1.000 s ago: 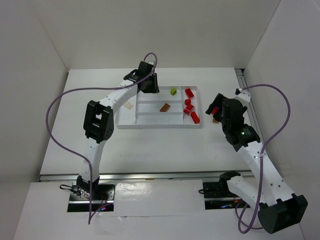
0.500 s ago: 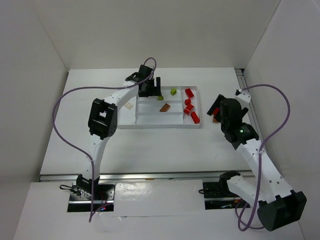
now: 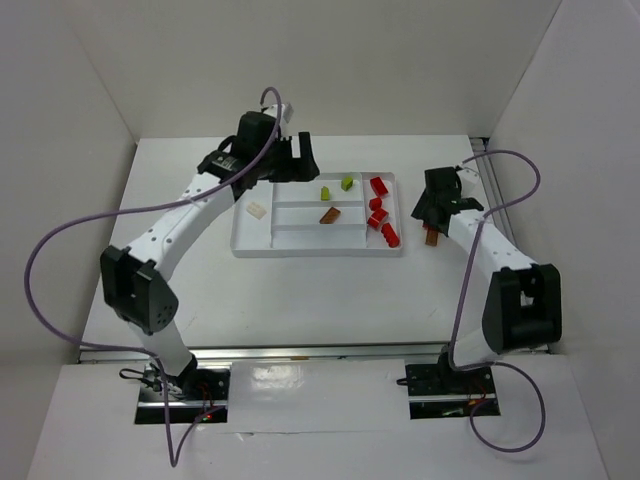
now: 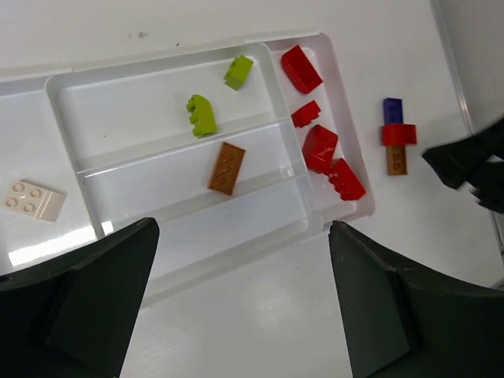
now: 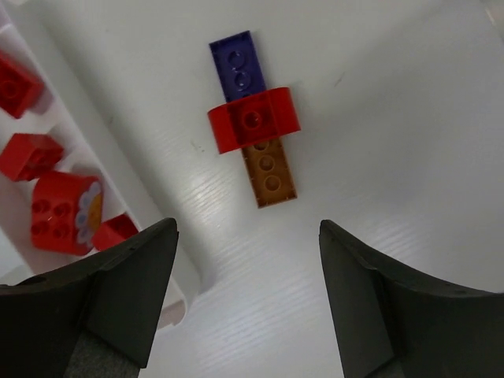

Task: Sort the legos into containers by color

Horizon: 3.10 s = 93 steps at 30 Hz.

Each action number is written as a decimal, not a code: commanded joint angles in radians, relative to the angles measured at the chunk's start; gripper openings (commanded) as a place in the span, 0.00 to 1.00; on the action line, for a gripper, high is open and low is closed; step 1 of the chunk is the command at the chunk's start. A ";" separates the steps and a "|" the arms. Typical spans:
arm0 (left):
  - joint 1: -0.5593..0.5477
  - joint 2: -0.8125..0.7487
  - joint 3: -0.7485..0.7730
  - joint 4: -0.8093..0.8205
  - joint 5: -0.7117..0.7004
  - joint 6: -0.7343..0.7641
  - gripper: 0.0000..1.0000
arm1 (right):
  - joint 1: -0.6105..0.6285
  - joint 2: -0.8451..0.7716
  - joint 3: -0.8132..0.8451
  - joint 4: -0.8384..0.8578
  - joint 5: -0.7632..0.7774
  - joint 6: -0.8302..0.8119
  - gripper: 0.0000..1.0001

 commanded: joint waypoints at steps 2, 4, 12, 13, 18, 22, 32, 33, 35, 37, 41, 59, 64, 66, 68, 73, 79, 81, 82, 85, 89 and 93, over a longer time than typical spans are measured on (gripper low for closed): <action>-0.022 -0.086 -0.075 -0.003 0.026 0.004 1.00 | -0.083 0.088 0.070 0.077 -0.120 0.002 0.79; -0.022 -0.097 -0.104 -0.003 0.026 0.013 1.00 | -0.083 0.125 0.116 0.077 -0.121 0.002 0.79; -0.031 -0.121 -0.164 -0.003 0.084 0.013 1.00 | -0.140 0.246 0.147 0.042 -0.211 -0.042 0.84; -0.031 -0.121 -0.164 -0.003 0.084 0.013 1.00 | -0.140 0.246 0.121 0.052 -0.211 -0.052 0.84; -0.041 -0.121 -0.185 -0.003 0.084 0.013 1.00 | -0.159 0.246 0.021 0.135 -0.289 -0.105 0.83; -0.051 -0.100 -0.166 -0.021 0.084 0.023 1.00 | -0.159 0.268 0.002 0.160 -0.315 -0.148 0.76; -0.061 -0.080 -0.133 -0.047 0.063 0.033 1.00 | -0.177 0.352 0.011 0.181 -0.299 -0.217 0.70; -0.061 -0.080 -0.133 -0.047 0.063 0.033 1.00 | -0.177 0.352 0.011 0.181 -0.288 -0.227 0.70; -0.061 -0.080 -0.133 -0.047 0.063 0.033 1.00 | -0.177 0.352 0.011 0.181 -0.266 -0.227 0.67; -0.061 -0.080 -0.142 -0.047 0.063 0.033 1.00 | -0.177 0.343 0.002 0.191 -0.266 -0.237 0.65; -0.061 -0.080 -0.142 -0.047 0.063 0.033 0.97 | -0.177 0.354 0.002 0.203 -0.306 -0.237 0.44; 0.082 0.038 0.081 -0.015 0.493 0.035 0.95 | -0.123 -0.223 -0.097 0.303 -0.920 -0.280 0.09; 0.091 0.090 0.132 0.066 0.679 -0.043 0.91 | -0.030 -0.275 -0.108 0.264 -0.990 -0.346 0.09; 0.091 0.090 0.132 0.107 0.702 -0.079 0.92 | -0.005 -0.286 -0.099 0.234 -0.990 -0.355 0.09; 0.076 0.101 0.144 0.108 0.703 -0.089 0.93 | 0.036 -0.298 -0.099 0.199 -0.955 -0.365 0.09; 0.031 0.156 0.167 0.065 0.661 -0.062 0.94 | 0.105 -0.318 -0.099 0.136 -0.897 -0.385 0.09; -0.001 0.158 0.056 0.083 0.675 -0.080 0.94 | 0.154 -0.338 -0.122 0.106 -0.863 -0.394 0.09; -0.013 0.158 0.022 0.092 0.661 -0.080 0.94 | 0.165 -0.338 -0.131 0.097 -0.852 -0.394 0.08; -0.013 0.158 0.022 0.092 0.661 -0.080 0.94 | 0.176 -0.338 -0.131 0.097 -0.852 -0.394 0.08; -0.022 0.158 -0.006 0.108 0.670 -0.099 0.94 | 0.185 -0.338 -0.131 0.086 -0.843 -0.403 0.08; -0.022 0.158 -0.024 0.158 0.707 -0.117 0.94 | 0.208 -0.329 -0.131 0.086 -0.825 -0.403 0.07; -0.033 0.179 -0.024 0.167 0.736 -0.135 0.93 | 0.228 -0.318 -0.131 0.086 -0.805 -0.403 0.06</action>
